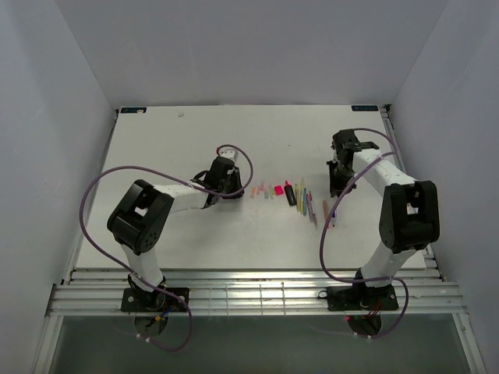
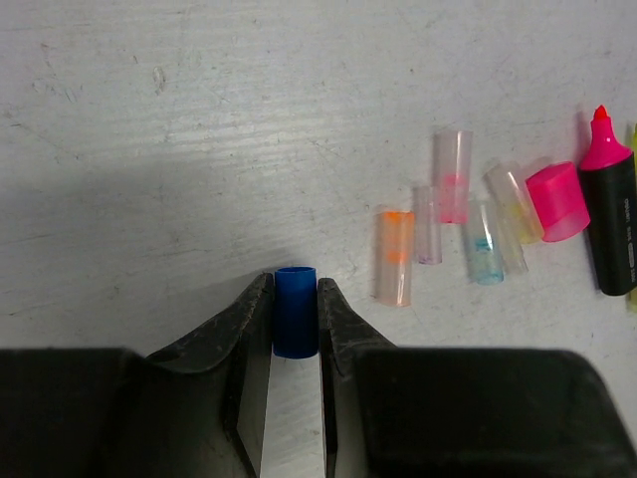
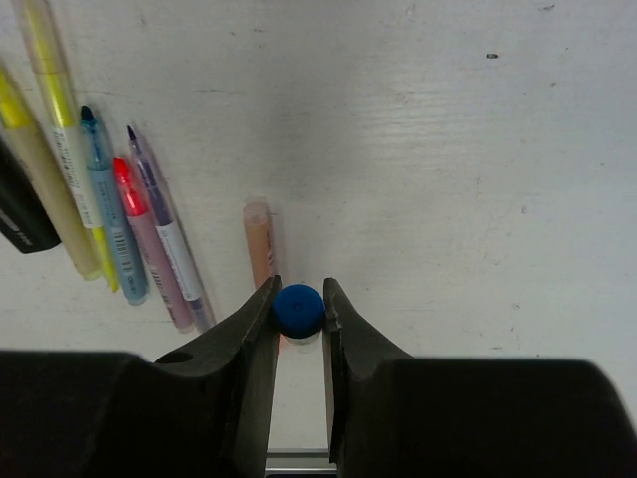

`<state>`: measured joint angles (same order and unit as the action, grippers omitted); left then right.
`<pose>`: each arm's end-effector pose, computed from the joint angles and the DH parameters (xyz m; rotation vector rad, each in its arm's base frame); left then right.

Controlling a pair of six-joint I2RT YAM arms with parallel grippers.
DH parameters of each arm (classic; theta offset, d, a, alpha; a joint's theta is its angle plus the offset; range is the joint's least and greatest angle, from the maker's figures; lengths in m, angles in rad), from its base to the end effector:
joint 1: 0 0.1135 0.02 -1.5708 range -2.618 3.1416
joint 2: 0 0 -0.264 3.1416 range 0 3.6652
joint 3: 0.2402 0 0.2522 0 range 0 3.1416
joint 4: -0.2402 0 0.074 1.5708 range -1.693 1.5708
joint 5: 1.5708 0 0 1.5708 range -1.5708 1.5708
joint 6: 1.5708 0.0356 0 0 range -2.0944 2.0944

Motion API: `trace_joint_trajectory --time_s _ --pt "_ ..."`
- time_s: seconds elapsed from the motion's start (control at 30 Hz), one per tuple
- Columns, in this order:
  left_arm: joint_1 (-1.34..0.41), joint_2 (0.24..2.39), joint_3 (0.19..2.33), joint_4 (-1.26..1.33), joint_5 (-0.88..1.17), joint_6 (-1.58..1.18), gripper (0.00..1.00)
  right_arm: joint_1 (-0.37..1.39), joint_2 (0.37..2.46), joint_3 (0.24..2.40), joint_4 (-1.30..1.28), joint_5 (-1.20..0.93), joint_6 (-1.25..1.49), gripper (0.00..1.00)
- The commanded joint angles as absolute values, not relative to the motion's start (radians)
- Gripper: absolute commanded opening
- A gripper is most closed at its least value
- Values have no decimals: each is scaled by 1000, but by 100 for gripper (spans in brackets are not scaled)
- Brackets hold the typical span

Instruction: Open the pen caps

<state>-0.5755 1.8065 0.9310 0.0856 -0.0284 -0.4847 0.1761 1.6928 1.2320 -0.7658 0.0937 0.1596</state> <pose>0.3041 -0.1961 0.1427 0.0954 2.4107 -0.4725 0.3305 0.0554 0.2173 -0.0003 2.7866 -0.0479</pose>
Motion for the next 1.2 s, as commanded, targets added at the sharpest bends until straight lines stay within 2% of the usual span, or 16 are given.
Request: trace_joint_trajectory --time_s 0.0,0.33,0.73,0.97,1.17 --pt "-574 1805 971 91 -52 -468 0 169 1707 1203 -755 138 129 8" --pt "-566 1851 993 87 -40 -494 12 167 1789 1169 -675 126 127 8" --pt "-558 1847 965 94 -55 -512 30 167 1835 1120 -575 84 130 26" --pt "-555 1829 940 104 -63 -532 39 167 1824 1095 -534 51 130 50" --pt "-554 1804 927 112 -66 -538 42 167 1809 1097 -532 58 129 56"
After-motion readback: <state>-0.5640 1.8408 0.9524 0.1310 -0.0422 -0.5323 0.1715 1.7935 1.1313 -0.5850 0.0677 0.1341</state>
